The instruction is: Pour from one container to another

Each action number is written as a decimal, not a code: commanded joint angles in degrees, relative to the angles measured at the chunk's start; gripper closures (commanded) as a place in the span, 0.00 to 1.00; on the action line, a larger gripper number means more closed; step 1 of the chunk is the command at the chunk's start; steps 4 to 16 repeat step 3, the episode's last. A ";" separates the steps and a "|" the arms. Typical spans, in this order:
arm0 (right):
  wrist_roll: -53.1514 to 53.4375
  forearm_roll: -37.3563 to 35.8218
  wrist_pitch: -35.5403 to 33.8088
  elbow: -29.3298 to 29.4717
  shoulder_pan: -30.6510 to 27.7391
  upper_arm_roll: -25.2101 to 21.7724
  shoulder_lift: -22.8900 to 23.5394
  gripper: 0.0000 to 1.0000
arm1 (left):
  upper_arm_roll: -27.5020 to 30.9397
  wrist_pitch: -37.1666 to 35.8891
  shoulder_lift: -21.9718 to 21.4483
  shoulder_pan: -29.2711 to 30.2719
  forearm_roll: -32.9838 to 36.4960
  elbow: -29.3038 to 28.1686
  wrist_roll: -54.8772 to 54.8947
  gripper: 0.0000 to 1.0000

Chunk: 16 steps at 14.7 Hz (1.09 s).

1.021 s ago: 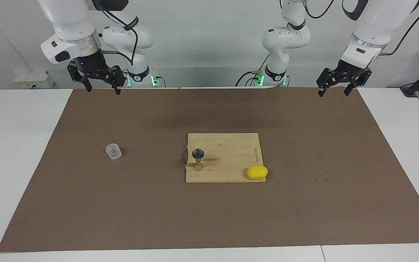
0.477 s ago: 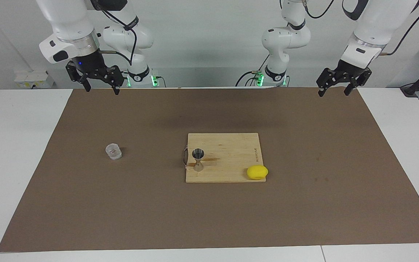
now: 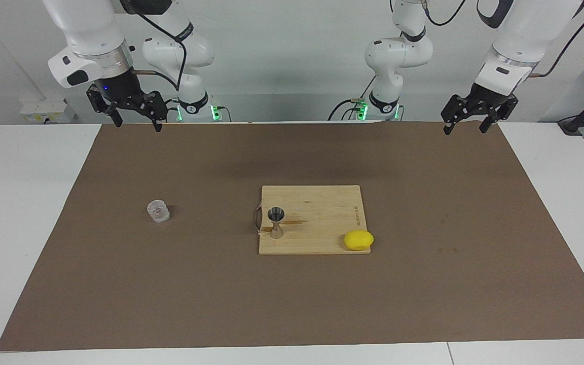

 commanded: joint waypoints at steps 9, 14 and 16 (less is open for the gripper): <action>-1.52 2.29 -0.88 -0.29 0.86 -1.48 -0.62 0.01 | -0.49 -0.18 -0.72 0.92 -0.09 -0.48 -0.12 0.00; -1.52 2.29 -0.88 -0.29 0.86 -1.48 -0.62 0.01 | -0.49 -0.18 -0.72 0.92 -0.09 -0.48 -0.12 0.00; -1.52 2.29 -0.88 -0.29 0.86 -1.48 -0.62 0.01 | -0.49 -0.18 -0.72 0.92 -0.09 -0.48 -0.12 0.00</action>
